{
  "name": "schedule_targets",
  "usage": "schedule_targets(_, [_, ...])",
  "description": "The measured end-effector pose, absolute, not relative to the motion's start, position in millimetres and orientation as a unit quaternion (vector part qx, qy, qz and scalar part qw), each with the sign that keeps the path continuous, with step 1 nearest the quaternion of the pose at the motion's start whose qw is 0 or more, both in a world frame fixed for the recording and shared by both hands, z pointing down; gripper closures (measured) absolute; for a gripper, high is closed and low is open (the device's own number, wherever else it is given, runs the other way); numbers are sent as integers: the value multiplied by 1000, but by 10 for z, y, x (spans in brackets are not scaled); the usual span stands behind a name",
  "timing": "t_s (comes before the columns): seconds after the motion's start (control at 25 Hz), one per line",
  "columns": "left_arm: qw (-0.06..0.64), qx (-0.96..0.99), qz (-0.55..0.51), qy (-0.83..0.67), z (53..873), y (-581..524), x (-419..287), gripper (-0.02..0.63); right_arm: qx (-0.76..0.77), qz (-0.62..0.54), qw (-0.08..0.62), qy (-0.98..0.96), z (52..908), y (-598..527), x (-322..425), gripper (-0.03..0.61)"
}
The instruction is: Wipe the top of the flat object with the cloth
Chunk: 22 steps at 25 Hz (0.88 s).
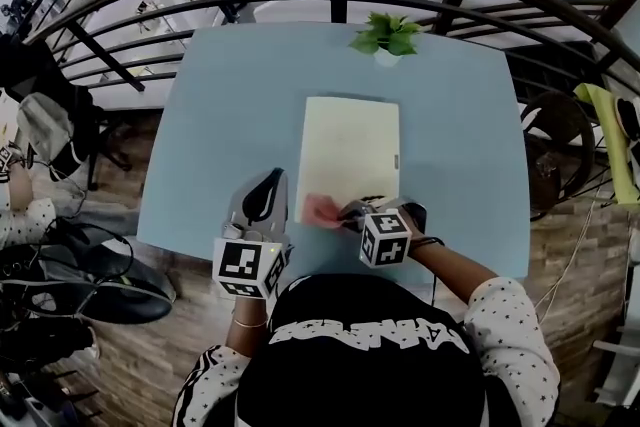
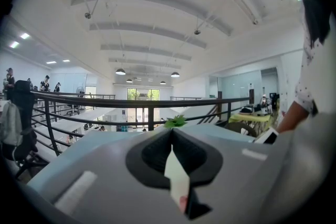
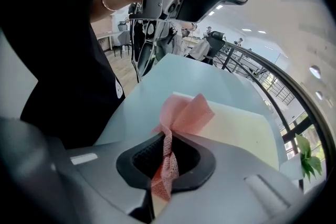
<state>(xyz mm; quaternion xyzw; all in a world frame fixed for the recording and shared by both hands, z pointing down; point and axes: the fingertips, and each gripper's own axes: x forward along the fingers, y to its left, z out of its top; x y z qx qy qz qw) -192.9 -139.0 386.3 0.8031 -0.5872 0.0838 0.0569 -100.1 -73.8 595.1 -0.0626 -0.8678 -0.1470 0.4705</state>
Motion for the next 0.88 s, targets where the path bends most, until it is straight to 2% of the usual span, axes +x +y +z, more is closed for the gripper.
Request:
schedule_targets(0.24, [56,801,85,-590,3852,-1422,-1946,614,-34,-116,428,-896,5763,-931,-1040,560])
schedule_targets(0.4, [55,799,86,-592,3858,-1447,-1977,614,39,-128,404,-905,5587,-1468,-964,560])
schedule_targets(0.6, [58,795,91,-597,3887,-1472,-2011,614,157,-91,374,-909,5409,-2309,-647,560])
schedule_targets(0.88, [55,791,90,-603,3908,-1648,-2042,614,225,-104,411,-877,5433,-3160,-233,560])
